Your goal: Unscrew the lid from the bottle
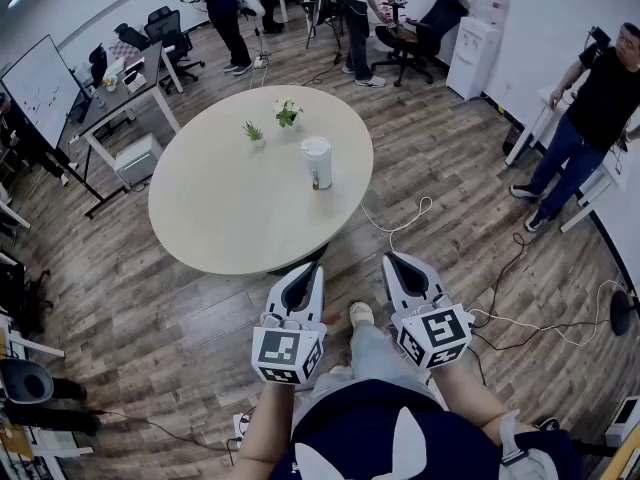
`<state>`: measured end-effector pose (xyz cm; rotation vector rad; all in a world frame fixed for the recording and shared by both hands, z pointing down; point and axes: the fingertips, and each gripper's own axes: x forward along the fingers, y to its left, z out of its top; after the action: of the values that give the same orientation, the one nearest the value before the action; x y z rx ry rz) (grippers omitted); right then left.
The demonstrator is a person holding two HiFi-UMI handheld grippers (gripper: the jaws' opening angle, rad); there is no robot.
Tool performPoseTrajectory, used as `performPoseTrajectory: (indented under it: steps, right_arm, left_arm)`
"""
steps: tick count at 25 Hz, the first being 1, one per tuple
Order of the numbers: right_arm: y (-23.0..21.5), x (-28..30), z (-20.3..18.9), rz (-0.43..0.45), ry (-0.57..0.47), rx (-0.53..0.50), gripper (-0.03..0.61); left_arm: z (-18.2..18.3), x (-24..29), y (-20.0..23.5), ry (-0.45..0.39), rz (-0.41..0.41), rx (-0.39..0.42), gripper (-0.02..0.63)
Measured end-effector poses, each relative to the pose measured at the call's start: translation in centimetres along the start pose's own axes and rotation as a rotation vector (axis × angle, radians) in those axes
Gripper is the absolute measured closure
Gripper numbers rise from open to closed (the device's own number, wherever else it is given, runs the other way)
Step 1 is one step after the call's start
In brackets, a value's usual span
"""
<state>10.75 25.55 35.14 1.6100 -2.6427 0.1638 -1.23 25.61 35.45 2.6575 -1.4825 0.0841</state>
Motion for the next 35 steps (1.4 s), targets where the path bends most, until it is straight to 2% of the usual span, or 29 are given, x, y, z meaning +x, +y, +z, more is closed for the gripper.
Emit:
performPoseTrajectory:
  steps: [12, 23, 35]
  right_arm:
    - [-2.6, 4.0, -0.8, 0.044, 0.022, 0.018, 0.574]
    - [-6.4, 11.6, -1.2, 0.103, 0.071, 0.051, 0.574]
    - [-10.5, 18.6, -1.4, 0.162, 0.125, 0.078, 0.571]
  left_arm:
    - [-1.1, 4.9, 1.1, 0.046, -0.016, -0.013, 0.584]
    - [-1.5, 11.8, 4.5, 0.09, -0.016, -0.023, 0.584]
    - [-1.2, 18.7, 9.0, 0.118, 0.078, -0.026, 0.583]
